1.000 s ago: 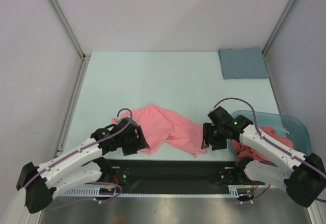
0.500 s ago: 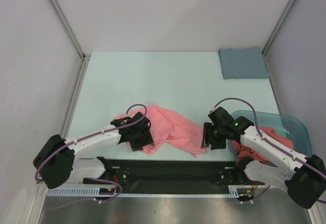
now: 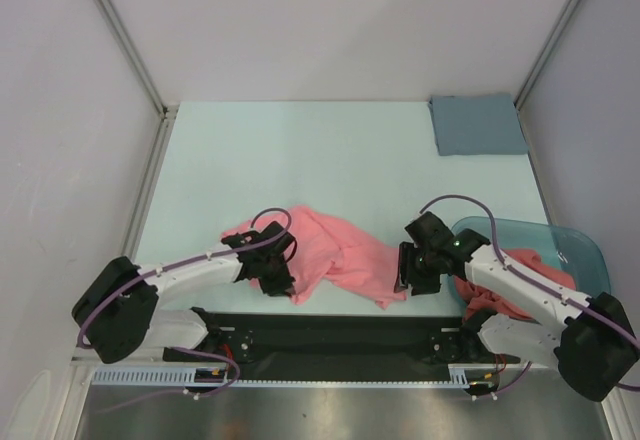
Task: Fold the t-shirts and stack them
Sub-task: Flatten the tshirt out
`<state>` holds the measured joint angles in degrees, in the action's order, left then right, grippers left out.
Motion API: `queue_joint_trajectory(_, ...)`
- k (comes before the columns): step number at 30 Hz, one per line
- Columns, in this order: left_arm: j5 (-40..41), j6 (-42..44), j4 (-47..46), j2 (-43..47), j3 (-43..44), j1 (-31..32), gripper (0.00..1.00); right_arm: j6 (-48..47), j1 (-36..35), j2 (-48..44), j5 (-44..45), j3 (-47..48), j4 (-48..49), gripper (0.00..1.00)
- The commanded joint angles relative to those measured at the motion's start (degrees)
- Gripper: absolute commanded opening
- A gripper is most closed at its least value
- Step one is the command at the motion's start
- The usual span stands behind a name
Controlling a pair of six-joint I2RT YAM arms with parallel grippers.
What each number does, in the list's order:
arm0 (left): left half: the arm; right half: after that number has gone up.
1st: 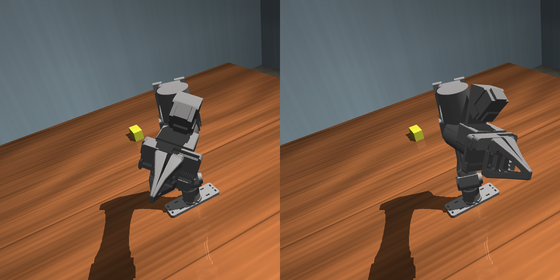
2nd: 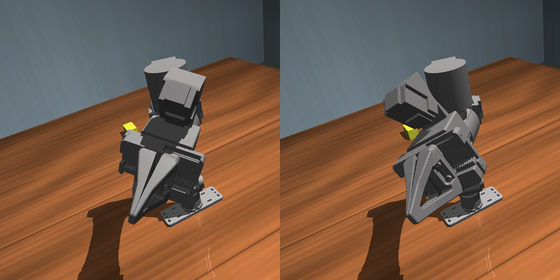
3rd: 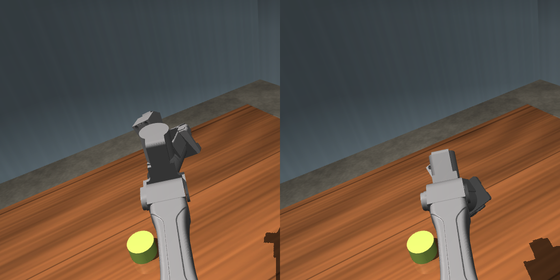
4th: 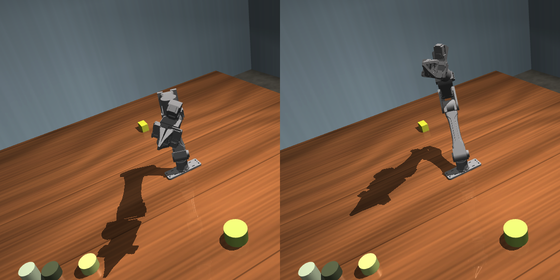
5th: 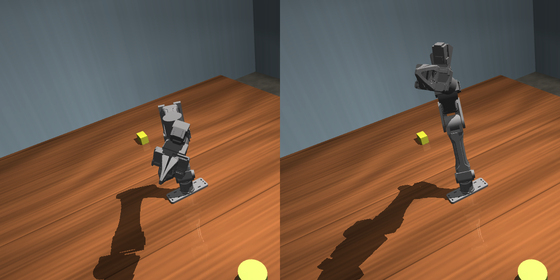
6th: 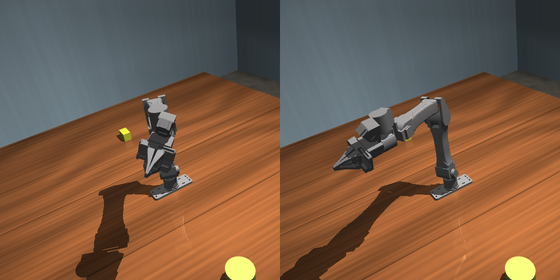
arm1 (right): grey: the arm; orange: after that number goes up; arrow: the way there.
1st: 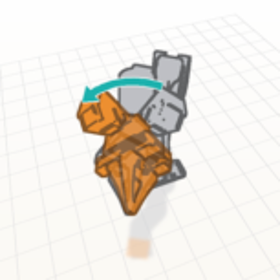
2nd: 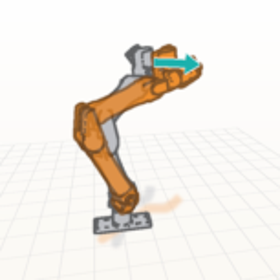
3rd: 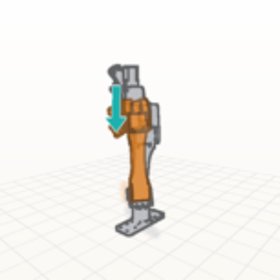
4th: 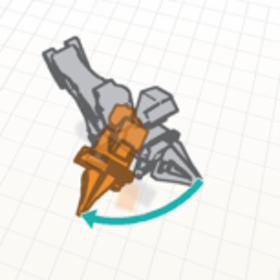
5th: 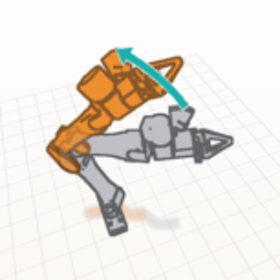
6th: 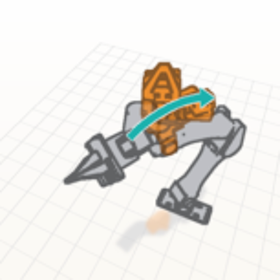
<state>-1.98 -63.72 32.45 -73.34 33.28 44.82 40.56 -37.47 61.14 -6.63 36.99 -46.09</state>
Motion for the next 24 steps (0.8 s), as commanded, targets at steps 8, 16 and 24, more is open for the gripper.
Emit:
queue_joint_trajectory(8, 1.80, 6.50, 1.64, 9.69, 0.64, -5.53, 0.00, -1.62, -1.28, 5.73, -1.63, 0.88, 6.71, 0.36)
queue_joint_trajectory(16, 16.11, 6.86, 20.60, 23.93, 11.27, -5.71, 0.00, -1.27, -5.41, 3.37, -0.85, 6.94, -2.57, 0.00)
queue_joint_trajectory(24, 19.29, 10.28, 25.21, 43.69, 18.31, -5.71, 0.00, -0.21, -5.95, -3.57, 3.56, 20.92, -18.77, 0.00)
